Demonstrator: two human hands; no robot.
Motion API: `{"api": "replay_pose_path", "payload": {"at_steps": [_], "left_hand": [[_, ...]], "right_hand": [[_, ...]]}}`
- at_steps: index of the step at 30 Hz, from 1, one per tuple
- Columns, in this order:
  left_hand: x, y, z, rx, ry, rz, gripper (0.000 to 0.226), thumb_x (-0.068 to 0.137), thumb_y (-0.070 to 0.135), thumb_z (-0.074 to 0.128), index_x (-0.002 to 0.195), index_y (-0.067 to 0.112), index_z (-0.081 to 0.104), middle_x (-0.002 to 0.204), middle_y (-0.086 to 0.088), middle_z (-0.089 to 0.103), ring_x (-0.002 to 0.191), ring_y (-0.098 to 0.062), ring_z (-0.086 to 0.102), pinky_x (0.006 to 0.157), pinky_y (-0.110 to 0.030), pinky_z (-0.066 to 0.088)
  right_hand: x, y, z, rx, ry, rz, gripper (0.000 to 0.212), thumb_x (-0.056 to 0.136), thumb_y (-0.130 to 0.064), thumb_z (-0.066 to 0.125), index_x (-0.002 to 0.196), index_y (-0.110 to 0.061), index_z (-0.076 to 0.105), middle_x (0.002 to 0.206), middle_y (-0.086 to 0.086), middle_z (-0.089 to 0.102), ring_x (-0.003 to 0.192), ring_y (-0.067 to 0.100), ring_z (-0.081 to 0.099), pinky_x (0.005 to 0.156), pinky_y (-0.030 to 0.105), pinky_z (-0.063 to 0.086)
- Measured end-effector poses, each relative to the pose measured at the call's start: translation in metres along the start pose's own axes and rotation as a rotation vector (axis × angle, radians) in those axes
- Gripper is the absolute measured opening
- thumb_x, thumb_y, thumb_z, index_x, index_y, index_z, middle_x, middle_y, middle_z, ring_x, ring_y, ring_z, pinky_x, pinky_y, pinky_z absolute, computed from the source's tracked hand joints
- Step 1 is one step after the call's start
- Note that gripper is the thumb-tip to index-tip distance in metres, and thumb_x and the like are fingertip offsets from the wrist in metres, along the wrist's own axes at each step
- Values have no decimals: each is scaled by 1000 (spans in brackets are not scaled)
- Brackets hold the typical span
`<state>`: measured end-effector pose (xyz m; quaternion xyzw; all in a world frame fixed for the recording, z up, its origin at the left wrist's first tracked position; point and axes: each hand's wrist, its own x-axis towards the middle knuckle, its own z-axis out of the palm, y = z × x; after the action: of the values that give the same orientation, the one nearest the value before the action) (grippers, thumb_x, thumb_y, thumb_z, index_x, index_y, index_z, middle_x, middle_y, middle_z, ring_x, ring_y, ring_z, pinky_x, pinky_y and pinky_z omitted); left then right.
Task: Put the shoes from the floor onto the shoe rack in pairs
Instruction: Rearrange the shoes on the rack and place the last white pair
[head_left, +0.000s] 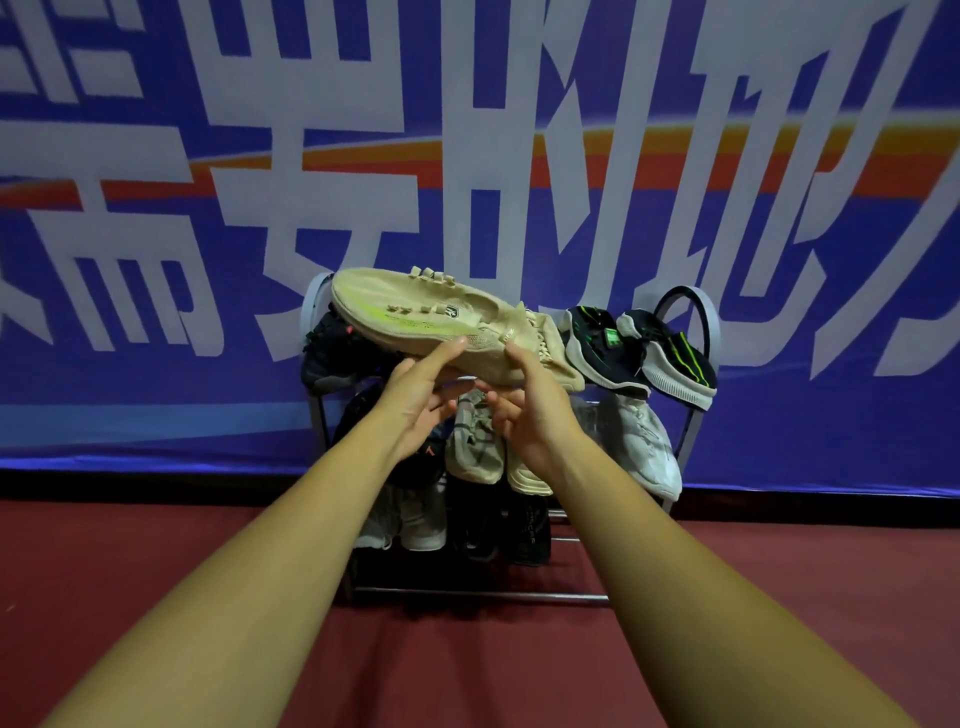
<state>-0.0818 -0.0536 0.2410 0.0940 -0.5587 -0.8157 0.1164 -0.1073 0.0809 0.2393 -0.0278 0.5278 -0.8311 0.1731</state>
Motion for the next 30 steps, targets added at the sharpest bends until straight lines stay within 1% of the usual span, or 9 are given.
{"api": "replay_pose_path", "payload": {"at_steps": [4, 8, 12, 15, 17, 20, 23, 27, 30], "left_hand": [[3, 9, -8, -9, 110, -36, 35, 87, 48, 65, 110, 23, 63, 100, -7, 76, 84, -16, 68, 56, -23, 39], [2, 12, -14, -36, 241, -9, 32, 89, 52, 60, 106, 24, 63, 91, -5, 77, 70, -13, 65, 51, -22, 38], [5, 17, -18, -177, 322, 43, 21, 89, 32, 60, 108, 23, 61, 105, -1, 72, 81, -17, 70, 40, -18, 33], [5, 14, -19, -216, 282, 27, 30, 89, 21, 57, 118, 19, 58, 105, -1, 72, 86, -19, 73, 38, -18, 31], [4, 12, -17, -265, 226, 19, 38, 87, 16, 55, 125, 16, 57, 106, -2, 72, 87, -22, 73, 37, -18, 30], [0, 12, -11, -247, 135, -7, 30, 86, 11, 52, 114, 13, 63, 100, -6, 74, 82, -25, 73, 37, -16, 30], [-4, 11, -10, -209, 55, -64, 25, 85, 14, 57, 110, 12, 65, 101, -10, 74, 87, -25, 72, 41, -16, 35], [-3, 10, -18, -201, 36, -98, 28, 88, 32, 57, 110, 16, 64, 98, -11, 76, 96, -28, 71, 50, -20, 39], [1, 8, -21, -180, 91, -90, 33, 87, 39, 53, 107, 16, 64, 84, -5, 75, 84, -24, 71, 41, -19, 35]], "right_hand": [[3, -2, -2, 48, 91, 22, 33, 91, -30, 56, 113, -7, 62, 78, 12, 72, 47, 8, 51, 39, 16, 33], [3, -4, -11, 115, 145, 47, 26, 88, -31, 56, 99, -9, 64, 70, 11, 69, 47, 9, 47, 38, 16, 32], [6, -5, -15, 93, 192, 13, 30, 85, -41, 60, 89, -12, 67, 69, 6, 65, 47, 9, 44, 40, 17, 31], [9, -3, -11, 130, 167, -52, 41, 85, -53, 66, 97, -14, 68, 79, 3, 65, 51, 8, 46, 43, 18, 33], [9, -3, -5, 111, 90, -74, 41, 86, -53, 68, 103, -16, 68, 88, 4, 68, 54, 8, 50, 45, 18, 36], [11, -2, 5, 32, 11, -92, 53, 83, -52, 72, 118, -14, 63, 103, 6, 73, 61, 9, 60, 47, 20, 42], [12, -5, 6, 67, 48, -138, 51, 86, -43, 72, 123, -14, 52, 103, 6, 70, 65, 11, 63, 47, 21, 44], [16, -6, 0, 122, 110, -90, 40, 86, -35, 71, 117, -20, 50, 101, 4, 69, 61, 10, 57, 42, 19, 39], [19, -9, -4, 104, 133, -52, 50, 84, -35, 70, 126, -12, 55, 90, 3, 68, 49, 6, 51, 39, 18, 35]]}}
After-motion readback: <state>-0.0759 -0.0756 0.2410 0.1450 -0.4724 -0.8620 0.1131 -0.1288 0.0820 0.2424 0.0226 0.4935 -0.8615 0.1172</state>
